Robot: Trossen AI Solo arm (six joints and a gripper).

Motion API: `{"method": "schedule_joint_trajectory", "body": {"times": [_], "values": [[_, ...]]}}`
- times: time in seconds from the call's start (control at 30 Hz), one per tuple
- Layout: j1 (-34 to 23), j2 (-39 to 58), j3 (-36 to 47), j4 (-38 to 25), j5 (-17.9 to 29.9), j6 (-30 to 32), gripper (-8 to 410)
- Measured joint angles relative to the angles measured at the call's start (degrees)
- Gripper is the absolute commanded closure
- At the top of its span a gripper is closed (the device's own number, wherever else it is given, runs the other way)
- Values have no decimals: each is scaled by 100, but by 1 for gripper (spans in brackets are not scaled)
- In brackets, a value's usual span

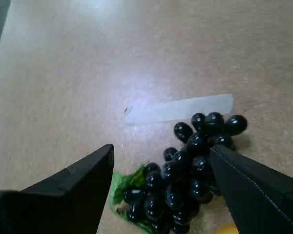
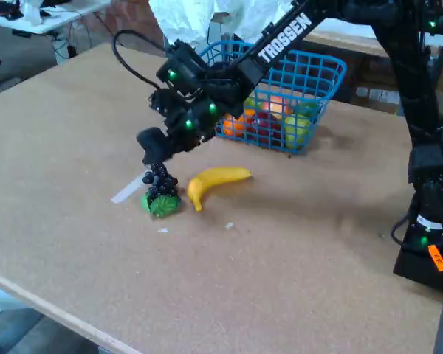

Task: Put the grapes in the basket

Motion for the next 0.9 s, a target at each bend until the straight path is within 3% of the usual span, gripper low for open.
{"method": "schedule_joint_trajectory", "body": {"times": [0.13, 0.3, 0.57, 0.9], "values": [[4, -11, 11, 11, 232, 907, 130], [46, -13, 11, -50, 212, 1578, 130], [267, 11, 7, -302, 247, 1858, 130], [352, 52, 9, -492, 975, 2103, 130]]}}
